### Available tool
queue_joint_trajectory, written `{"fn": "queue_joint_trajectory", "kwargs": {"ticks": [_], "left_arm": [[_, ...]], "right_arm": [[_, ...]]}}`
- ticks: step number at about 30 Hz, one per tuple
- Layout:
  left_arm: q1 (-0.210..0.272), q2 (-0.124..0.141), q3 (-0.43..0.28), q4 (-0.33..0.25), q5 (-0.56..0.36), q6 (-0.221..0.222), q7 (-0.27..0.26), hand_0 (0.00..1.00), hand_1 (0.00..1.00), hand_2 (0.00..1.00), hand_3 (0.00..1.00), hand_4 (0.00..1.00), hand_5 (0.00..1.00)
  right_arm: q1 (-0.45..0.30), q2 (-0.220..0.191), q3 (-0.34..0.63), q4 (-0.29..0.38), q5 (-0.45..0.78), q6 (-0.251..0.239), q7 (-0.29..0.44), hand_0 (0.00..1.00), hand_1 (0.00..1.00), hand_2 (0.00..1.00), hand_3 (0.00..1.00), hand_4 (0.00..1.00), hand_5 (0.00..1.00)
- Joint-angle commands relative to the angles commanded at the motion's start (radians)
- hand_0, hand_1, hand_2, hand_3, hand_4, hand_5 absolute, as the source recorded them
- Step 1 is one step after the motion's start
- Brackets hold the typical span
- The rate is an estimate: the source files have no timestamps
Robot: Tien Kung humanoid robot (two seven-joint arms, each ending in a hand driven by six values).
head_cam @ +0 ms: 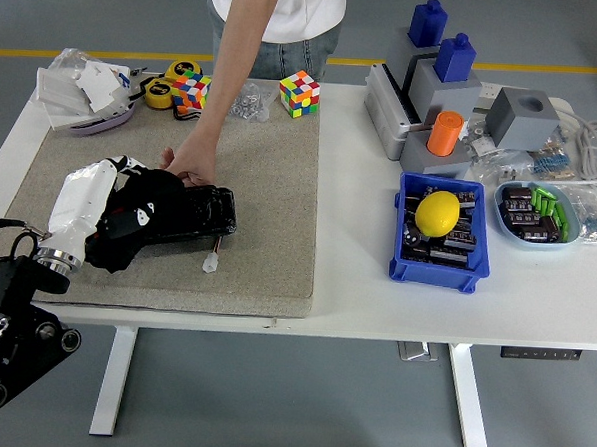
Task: Pick the rag up,wipe the panel,place it on the desk
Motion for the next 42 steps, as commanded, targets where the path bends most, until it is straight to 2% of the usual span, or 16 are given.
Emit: {"fn": "queue_joint_trajectory", "kwargs": {"ticks": [31,42], "left_arm": [[-0.117,-0.029,0.162,-0.019,-0.017,0.0,0.011,0.175,0.098,0.488,0.555,0.512,0.002],[-0.141,-0.043,0.179,-0.019,-0.022,0.0,0.014,0.175,0.098,0.489,0.556,0.515,0.002]], "right_arm": [[0.011,-0.012,-0.023,0.002,0.002,0.016,-0.011,0.751,0.647,0.694,0.594,0.964,0.585],[0.013,-0.015,-0.029,0.002,0.003,0.019,-0.014,0.751,0.647,0.694,0.595,0.964,0.585]]}}
